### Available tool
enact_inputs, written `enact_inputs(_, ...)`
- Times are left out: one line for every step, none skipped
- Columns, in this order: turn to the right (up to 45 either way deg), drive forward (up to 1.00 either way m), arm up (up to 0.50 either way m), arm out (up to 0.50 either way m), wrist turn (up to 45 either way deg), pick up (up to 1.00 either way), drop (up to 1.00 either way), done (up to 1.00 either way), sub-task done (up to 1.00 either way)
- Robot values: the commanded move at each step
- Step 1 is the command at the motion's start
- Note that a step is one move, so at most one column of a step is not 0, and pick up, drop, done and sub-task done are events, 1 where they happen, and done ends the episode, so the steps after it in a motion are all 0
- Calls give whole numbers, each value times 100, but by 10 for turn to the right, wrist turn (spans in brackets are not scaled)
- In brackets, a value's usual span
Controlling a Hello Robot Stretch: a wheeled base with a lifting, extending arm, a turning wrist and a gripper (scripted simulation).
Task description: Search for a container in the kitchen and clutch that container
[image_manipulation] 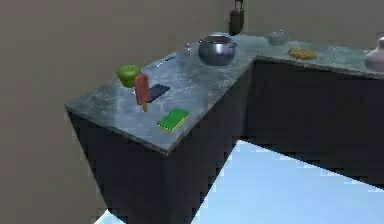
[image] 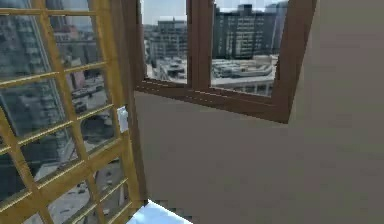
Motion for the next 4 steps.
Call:
enact_inputs(-450, 0, 0, 0, 0, 0, 0, 0, 0)
enact_inputs(-450, 0, 0, 0, 0, 0, 0, 0, 0)
enact_inputs(-450, 0, 0, 0, 0, 0, 0, 0, 0)
enact_inputs(-390, 0, 0, 0, 0, 0, 0, 0, 0)
